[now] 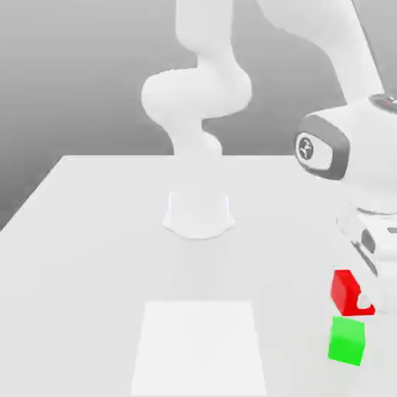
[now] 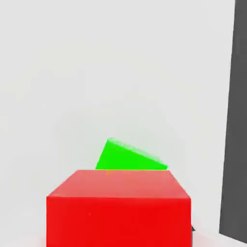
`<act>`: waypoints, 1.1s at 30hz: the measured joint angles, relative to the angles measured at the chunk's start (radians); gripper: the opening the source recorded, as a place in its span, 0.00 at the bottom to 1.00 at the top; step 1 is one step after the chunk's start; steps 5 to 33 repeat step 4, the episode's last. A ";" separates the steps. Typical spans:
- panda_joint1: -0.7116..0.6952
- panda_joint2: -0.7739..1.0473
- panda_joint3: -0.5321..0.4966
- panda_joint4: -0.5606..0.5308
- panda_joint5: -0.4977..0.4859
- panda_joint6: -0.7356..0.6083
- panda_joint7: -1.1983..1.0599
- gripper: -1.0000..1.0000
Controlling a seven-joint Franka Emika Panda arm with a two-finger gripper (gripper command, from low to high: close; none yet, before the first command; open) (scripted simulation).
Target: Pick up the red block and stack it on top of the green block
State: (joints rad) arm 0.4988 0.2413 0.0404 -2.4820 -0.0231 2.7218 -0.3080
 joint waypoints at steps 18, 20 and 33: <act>0.001 0.025 -0.002 0.002 -0.003 0.023 0.002 1.00; 0.001 0.025 -0.002 0.002 -0.003 0.023 0.002 1.00; 0.001 0.025 -0.002 0.002 -0.003 0.023 0.002 1.00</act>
